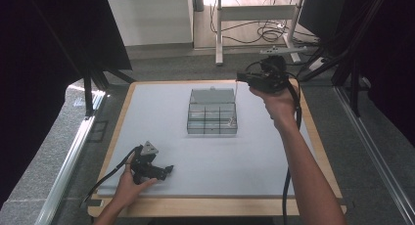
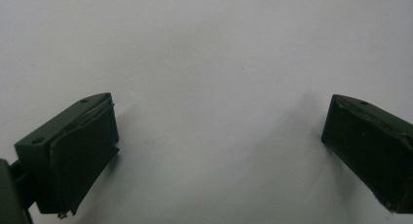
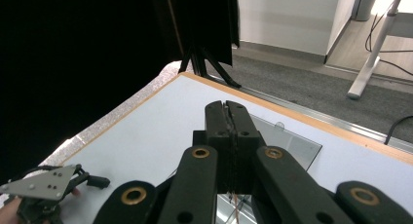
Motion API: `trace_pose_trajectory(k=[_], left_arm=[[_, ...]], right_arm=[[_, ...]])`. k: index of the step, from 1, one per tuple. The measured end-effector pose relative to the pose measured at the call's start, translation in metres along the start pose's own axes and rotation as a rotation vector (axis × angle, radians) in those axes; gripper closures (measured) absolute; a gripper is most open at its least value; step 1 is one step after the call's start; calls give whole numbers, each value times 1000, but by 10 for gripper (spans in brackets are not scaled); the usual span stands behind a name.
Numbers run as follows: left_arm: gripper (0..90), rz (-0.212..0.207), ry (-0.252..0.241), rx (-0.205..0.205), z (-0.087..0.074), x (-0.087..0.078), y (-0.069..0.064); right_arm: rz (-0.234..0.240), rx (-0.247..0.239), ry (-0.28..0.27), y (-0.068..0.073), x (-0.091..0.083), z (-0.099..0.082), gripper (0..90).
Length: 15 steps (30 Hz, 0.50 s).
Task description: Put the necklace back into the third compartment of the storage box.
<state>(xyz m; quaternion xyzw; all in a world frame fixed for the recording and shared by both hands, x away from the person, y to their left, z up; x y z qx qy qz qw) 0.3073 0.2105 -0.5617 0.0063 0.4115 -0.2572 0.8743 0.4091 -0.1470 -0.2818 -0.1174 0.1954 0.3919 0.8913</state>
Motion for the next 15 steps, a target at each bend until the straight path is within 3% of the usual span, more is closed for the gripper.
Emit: trace_pose_trajectory(k=[10, 15], left_arm=[[0, 0, 1, 0, 0, 0, 0], [0, 0, -2, -3, 0, 0, 0]], right_arm=[[-3, 50, 0, -14, 17, -6, 884], [-22, 41, 8, -20, 28, -6, 884]])
Point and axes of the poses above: each handheld gripper's, and its own axes: x roughly forward along the jaws, z roughly out of its top, y roughly to its left, the point moved 1 cm from there along x, roughly forward along the jaws, and after that the axes turned 12 degrees about -x, right-handed, at the moved point
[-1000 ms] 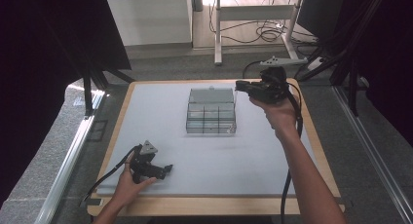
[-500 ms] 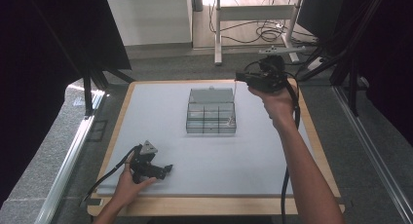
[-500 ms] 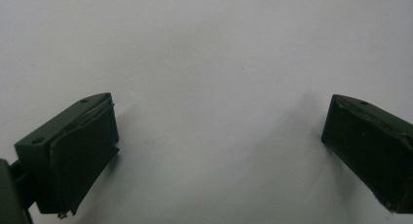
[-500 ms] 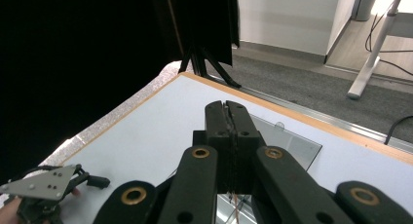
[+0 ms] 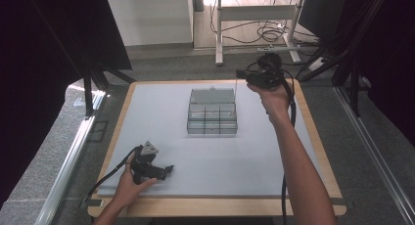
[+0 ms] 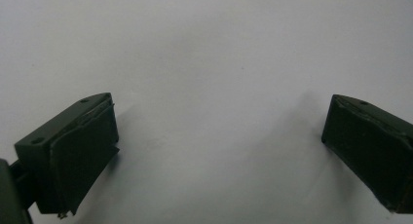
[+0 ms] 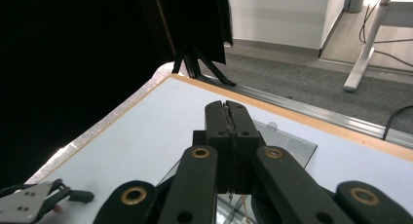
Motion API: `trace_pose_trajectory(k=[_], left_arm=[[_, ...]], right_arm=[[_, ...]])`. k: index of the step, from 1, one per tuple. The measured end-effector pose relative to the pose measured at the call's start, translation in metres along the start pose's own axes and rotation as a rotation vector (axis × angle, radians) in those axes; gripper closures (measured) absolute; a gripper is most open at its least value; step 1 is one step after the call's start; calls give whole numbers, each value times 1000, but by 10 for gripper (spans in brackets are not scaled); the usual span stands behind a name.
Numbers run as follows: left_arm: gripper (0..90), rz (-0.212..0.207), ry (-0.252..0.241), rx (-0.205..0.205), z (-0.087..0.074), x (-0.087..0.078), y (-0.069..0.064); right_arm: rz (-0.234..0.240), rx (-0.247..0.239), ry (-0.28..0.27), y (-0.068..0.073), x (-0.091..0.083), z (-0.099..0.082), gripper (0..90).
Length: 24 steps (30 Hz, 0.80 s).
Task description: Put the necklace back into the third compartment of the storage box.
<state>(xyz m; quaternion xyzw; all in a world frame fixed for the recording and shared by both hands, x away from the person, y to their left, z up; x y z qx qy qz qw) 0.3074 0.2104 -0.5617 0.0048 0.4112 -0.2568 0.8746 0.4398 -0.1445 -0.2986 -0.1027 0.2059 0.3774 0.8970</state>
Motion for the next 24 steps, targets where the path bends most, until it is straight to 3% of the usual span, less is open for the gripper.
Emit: trace_pose_trajectory(k=[16, 24], left_arm=[[0, 0, -1, 3, 0, 0, 0], [0, 0, -3, 2, 0, 0, 0]], right_arm=[[-35, 46, 19, -13, 34, -9, 883], [-49, 58, 13, -16, 43, -15, 883]])
Point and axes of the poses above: each handheld gripper's, and its own axes: x roughly forward along the jaws, z roughly out of its top, y roughly to its left, the point moved 1 cm from there along x, roughly forward along the jaws, and after that the axes turned 12 degrees about -x, right-handed, at the moved point
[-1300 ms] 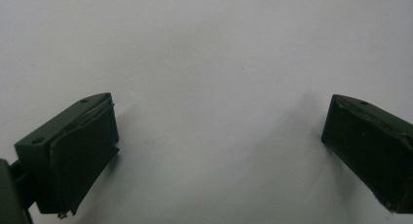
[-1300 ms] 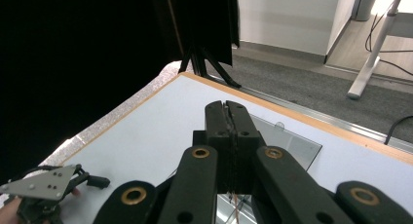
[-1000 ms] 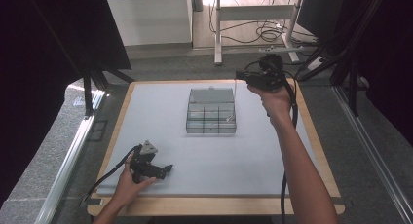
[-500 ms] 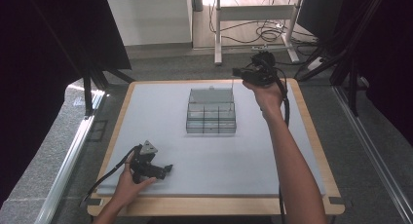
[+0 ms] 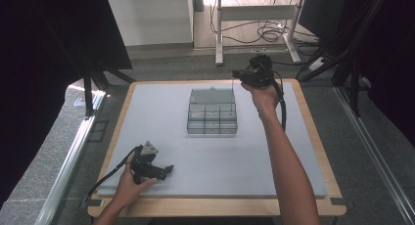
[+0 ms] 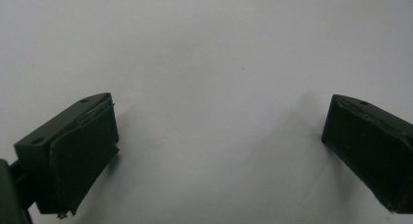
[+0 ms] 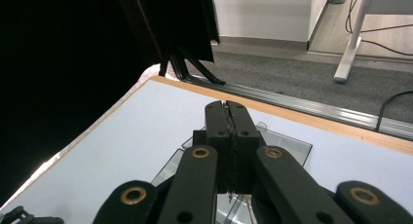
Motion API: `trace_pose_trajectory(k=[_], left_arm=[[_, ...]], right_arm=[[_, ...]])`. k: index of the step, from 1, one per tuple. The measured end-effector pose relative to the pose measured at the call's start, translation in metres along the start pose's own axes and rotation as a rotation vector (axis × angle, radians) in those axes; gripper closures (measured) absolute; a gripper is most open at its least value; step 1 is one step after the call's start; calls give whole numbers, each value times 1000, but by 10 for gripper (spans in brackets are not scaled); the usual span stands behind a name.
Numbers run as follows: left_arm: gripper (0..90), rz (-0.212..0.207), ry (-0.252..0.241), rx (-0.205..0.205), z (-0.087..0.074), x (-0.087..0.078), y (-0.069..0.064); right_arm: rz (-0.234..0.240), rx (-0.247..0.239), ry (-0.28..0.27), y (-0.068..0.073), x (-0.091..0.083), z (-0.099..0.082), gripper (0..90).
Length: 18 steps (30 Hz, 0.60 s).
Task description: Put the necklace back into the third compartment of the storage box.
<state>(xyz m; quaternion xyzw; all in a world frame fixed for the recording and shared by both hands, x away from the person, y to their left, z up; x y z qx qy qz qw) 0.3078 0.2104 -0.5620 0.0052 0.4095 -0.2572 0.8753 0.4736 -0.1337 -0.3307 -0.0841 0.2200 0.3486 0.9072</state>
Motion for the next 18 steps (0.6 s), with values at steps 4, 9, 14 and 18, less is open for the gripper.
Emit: trace_pose_trajectory(k=[4, 9, 14, 18], left_arm=[[0, 0, 1, 0, 0, 0, 0], [0, 0, 0, 0, 0, 0, 0], [0, 2, 2, 2, 0, 0, 0], [0, 2, 2, 2, 0, 0, 0]], right_arm=[[-8, 7, 7, -2, 5, -3, 883], [-19, 3, 44, -2, 13, -11, 882], [-16, 0, 70, -2, 23, -21, 882], [-13, 3, 89, -2, 29, -30, 882]])
Point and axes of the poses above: each handheld gripper's, and its own axes: x roughly forward along the jaws, z roughly out of its top, y roughly to its left, the point moved 1 cm from there along x, roughly forward along the jaws, and after that the axes turned 12 degrees about -x, right-handed, at the moved point
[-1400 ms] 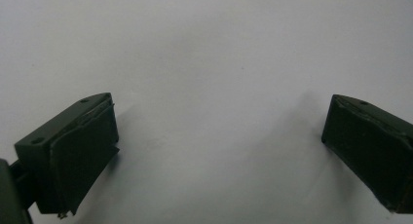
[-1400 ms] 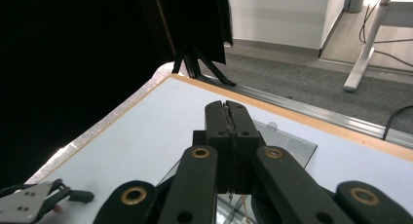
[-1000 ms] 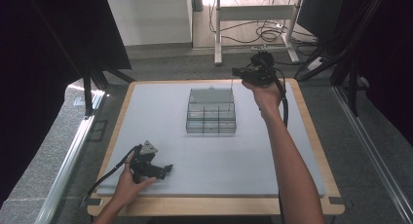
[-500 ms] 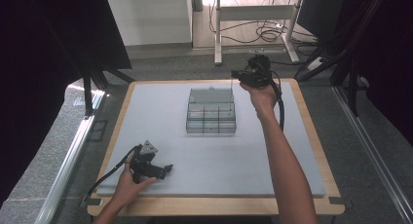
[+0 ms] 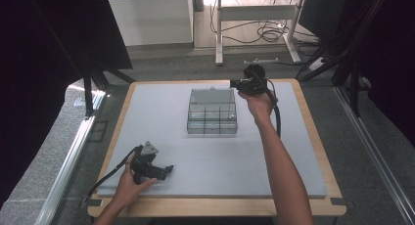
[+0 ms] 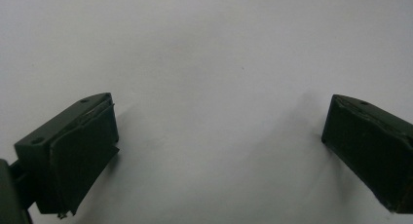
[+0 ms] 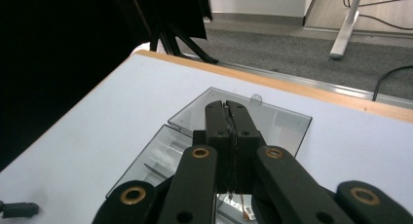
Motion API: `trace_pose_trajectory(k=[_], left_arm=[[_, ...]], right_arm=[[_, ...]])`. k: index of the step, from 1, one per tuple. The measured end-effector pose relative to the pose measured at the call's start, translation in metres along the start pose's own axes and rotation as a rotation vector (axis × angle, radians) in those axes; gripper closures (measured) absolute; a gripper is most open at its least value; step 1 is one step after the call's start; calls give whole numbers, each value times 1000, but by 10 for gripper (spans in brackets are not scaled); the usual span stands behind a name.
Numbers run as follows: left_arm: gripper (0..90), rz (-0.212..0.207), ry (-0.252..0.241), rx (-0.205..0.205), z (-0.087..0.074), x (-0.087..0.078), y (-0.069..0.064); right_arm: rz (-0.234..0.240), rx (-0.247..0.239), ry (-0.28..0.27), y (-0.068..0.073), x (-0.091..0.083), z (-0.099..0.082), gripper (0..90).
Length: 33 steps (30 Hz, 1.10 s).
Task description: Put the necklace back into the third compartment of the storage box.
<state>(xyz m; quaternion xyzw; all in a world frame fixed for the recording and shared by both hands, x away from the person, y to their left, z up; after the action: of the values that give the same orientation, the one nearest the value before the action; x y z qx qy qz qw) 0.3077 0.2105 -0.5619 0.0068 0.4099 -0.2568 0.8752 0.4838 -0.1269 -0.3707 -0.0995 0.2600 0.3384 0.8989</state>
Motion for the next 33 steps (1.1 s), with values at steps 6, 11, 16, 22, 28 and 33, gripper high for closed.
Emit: trace_pose_trajectory(k=[6, 11, 16, 22, 28, 33], left_arm=[[0, 0, 1, 0, 0, 0, 0], [0, -2, 3, -3, 0, 0, 0], [0, -2, 2, -2, 0, 0, 0], [0, -2, 2, -3, 0, 0, 0], [0, -1, 3, -3, 0, 0, 0], [0, -2, 3, -2, 0, 0, 0]], right_arm=[[3, 16, 33, -2, 11, -15, 881], [9, 35, 54, -5, 19, -25, 880], [12, 41, 91, -2, 31, -41, 879], [21, 58, 138, -2, 51, -65, 878], [8, 84, 161, -2, 66, -85, 876], [-16, 102, 160, -7, 69, -95, 827]])
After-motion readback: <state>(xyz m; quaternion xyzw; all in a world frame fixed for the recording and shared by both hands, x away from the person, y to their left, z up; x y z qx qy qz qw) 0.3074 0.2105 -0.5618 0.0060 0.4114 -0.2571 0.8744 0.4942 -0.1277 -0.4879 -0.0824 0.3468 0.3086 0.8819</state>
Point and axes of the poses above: each handheld gripper's, and its own axes: x roughly forward along the jaws, z roughly out of its top, y roughly to its left, the point moved 1 cm from there along x, roughly forward along the jaws, and after that the axes turned 12 degrees about -x, right-handed, at the moved point
